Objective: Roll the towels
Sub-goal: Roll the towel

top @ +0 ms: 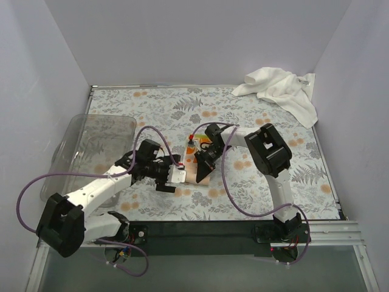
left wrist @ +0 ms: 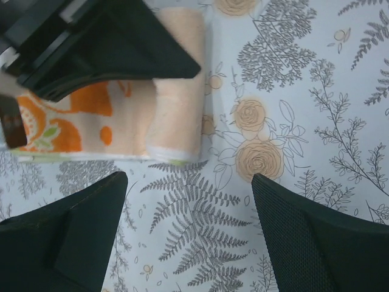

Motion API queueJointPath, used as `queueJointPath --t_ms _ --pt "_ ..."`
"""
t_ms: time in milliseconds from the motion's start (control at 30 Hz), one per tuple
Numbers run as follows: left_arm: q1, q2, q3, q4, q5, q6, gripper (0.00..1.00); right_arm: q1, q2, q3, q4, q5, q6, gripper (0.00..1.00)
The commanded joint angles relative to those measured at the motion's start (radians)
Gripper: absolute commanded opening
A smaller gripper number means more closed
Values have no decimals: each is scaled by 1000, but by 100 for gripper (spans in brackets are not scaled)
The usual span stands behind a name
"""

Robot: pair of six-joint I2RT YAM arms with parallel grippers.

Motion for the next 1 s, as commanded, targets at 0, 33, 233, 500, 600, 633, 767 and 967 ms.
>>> queueJointPath --t_ms 0,33,233,500,600,633,767,967 --pt "-122 -10 -52 178 -134 23 78 5 91 57 -109 19 -28 1" --pt "-141 4 -58 213 -144 21 76 2 97 65 -120 21 -27 1" --pt "-231 169 -32 316 -200 12 70 -9 134 85 -139 6 -16 1" --pt "-282 276 -41 391 -245 33 51 -18 168 111 -160 -17 -8 4" --pt "-297 308 -57 420 -279 47 41 -23 175 118 -165 -34 -5 5" --pt "-299 317 -57 422 -291 47 37 -26 175 121 -165 -37 -5 5" --pt "-300 325 -45 358 -280 32 13 -39 159 117 -163 -21 7 9" --pt "-284 363 34 121 -147 -54 0 -131 48 71 -140 30 44 49"
